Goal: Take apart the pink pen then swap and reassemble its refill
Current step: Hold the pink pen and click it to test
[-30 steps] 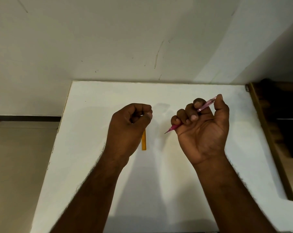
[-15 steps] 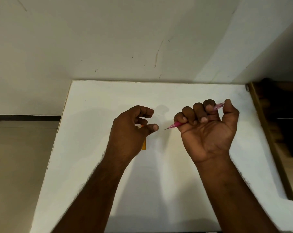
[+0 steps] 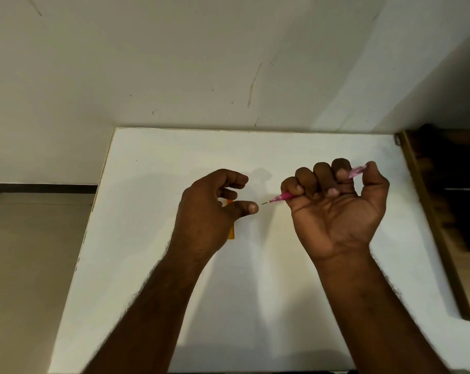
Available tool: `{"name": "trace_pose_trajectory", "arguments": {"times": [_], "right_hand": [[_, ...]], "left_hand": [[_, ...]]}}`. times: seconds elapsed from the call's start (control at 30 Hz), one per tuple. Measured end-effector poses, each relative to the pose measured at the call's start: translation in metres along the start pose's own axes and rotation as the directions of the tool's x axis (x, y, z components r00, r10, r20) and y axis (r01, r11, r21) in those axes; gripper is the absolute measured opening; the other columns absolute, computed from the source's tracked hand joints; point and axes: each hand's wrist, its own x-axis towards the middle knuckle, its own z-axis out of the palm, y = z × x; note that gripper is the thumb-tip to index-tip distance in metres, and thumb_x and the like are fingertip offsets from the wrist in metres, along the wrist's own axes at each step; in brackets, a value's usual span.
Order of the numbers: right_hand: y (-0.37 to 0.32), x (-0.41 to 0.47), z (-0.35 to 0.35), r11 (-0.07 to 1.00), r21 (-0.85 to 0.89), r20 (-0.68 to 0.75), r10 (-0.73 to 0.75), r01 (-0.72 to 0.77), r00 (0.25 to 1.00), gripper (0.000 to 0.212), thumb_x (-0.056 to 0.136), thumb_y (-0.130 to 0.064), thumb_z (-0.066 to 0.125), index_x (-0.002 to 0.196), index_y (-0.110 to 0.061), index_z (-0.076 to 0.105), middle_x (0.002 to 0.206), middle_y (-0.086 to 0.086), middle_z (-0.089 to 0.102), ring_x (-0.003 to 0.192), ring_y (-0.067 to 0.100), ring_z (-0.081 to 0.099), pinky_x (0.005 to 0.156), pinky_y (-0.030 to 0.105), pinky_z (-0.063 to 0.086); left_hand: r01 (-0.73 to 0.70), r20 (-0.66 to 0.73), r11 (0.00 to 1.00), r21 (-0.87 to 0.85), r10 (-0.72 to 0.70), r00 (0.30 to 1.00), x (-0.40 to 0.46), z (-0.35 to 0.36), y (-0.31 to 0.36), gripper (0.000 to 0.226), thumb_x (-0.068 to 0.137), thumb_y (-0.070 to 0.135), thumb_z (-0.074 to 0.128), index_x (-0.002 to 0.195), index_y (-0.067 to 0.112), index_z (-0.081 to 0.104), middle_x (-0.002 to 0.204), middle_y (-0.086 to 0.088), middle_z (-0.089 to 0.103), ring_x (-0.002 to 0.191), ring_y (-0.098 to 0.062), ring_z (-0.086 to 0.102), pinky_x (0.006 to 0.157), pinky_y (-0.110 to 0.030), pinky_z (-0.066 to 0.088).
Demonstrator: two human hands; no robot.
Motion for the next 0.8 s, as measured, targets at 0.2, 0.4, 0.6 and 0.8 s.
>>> {"name": "trace_pose_trajectory", "arguments": {"times": [0.2, 0.4, 0.6, 0.8], "right_hand": [[0.0000, 0.0004, -0.0017, 1.000, -0.001, 0.002, 0.007, -0.007, 1.000, 0.049, 0.098, -0.053, 0.037, 0.068, -0.015, 0.048, 0.056, -0.002, 0.035, 0.057, 0.018, 0.028, 0.061, 0.032, 0.035], [0.0007, 0.0007, -0.0020, 1.000, 0.005, -0.002, 0.010, -0.010, 1.000, 0.046, 0.099, -0.050, 0.036, 0.069, -0.016, 0.046, 0.055, -0.003, 0.034, 0.056, 0.018, 0.028, 0.061, 0.032, 0.035], [0.0005, 0.0008, -0.0017, 1.000, 0.001, -0.007, 0.013, -0.013, 1.000, 0.046, 0.098, -0.049, 0.036, 0.068, -0.016, 0.046, 0.056, -0.003, 0.033, 0.055, 0.018, 0.029, 0.061, 0.032, 0.035], [0.0011, 0.0006, -0.0014, 1.000, -0.007, -0.006, 0.017, -0.017, 1.000, 0.046, 0.098, -0.050, 0.036, 0.068, -0.017, 0.047, 0.055, -0.003, 0.033, 0.056, 0.017, 0.027, 0.061, 0.032, 0.035]], "left_hand": [[-0.002, 0.001, 1.000, -0.013, 0.002, 1.000, -0.0002, 0.0012, 0.0007, 0.041, 0.068, 0.023, 0.090, 0.105, 0.028, 0.073, 0.106, 0.015, 0.073, 0.094, -0.006, 0.068, 0.081, -0.033, 0.059], [-0.001, 0.002, 1.000, -0.010, 0.001, 1.000, -0.0003, 0.0002, 0.0008, 0.041, 0.069, 0.025, 0.091, 0.106, 0.029, 0.073, 0.106, 0.016, 0.073, 0.094, -0.005, 0.068, 0.076, -0.028, 0.056], [0.011, 0.003, 1.000, -0.009, -0.011, 1.000, -0.0006, 0.0015, 0.0015, 0.041, 0.069, 0.025, 0.091, 0.106, 0.028, 0.073, 0.106, 0.015, 0.073, 0.095, -0.006, 0.068, 0.077, -0.029, 0.057], [0.011, 0.006, 1.000, -0.014, -0.010, 1.000, -0.0017, 0.0025, 0.0030, 0.039, 0.069, 0.026, 0.090, 0.105, 0.029, 0.073, 0.105, 0.014, 0.072, 0.096, -0.007, 0.067, 0.057, -0.017, 0.055]]}}
